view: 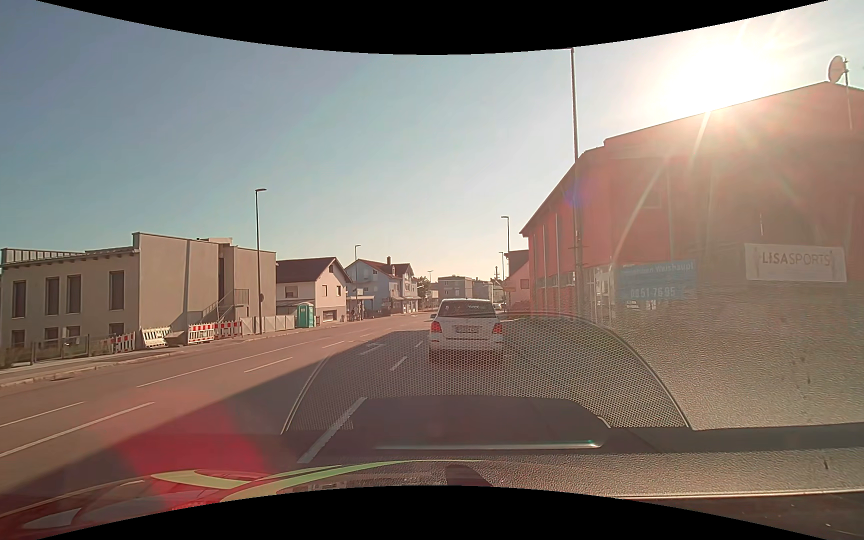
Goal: Follow the waypoints while adhering to traffic rules and regulations
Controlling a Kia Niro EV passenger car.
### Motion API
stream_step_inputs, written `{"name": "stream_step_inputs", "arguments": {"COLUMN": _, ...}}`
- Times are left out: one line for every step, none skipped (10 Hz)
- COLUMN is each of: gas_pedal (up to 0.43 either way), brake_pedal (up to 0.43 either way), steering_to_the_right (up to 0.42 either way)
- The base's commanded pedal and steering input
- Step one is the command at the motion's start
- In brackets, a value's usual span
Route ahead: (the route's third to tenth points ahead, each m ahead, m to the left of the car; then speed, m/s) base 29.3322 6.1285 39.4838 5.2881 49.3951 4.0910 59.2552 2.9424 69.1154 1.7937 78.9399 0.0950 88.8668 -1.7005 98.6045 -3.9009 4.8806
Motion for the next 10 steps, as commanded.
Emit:
{"name": "stream_step_inputs", "arguments": {"gas_pedal": 0.169, "brake_pedal": 0.0, "steering_to_the_right": 0.023}}
{"name": "stream_step_inputs", "arguments": {"gas_pedal": 0.177, "brake_pedal": 0.0, "steering_to_the_right": 0.025}}
{"name": "stream_step_inputs", "arguments": {"gas_pedal": 0.189, "brake_pedal": 0.0, "steering_to_the_right": 0.025}}
{"name": "stream_step_inputs", "arguments": {"gas_pedal": 0.197, "brake_pedal": 0.0, "steering_to_the_right": 0.025}}
{"name": "stream_step_inputs", "arguments": {"gas_pedal": 0.197, "brake_pedal": 0.0, "steering_to_the_right": 0.024}}
{"name": "stream_step_inputs", "arguments": {"gas_pedal": 0.197, "brake_pedal": 0.0, "steering_to_the_right": 0.023}}
{"name": "stream_step_inputs", "arguments": {"gas_pedal": 0.209, "brake_pedal": 0.0, "steering_to_the_right": 0.023}}
{"name": "stream_step_inputs", "arguments": {"gas_pedal": 0.209, "brake_pedal": 0.0, "steering_to_the_right": 0.022}}
{"name": "stream_step_inputs", "arguments": {"gas_pedal": 0.209, "brake_pedal": 0.0, "steering_to_the_right": 0.02}}
{"name": "stream_step_inputs", "arguments": {"gas_pedal": 0.209, "brake_pedal": 0.0, "steering_to_the_right": 0.018}}
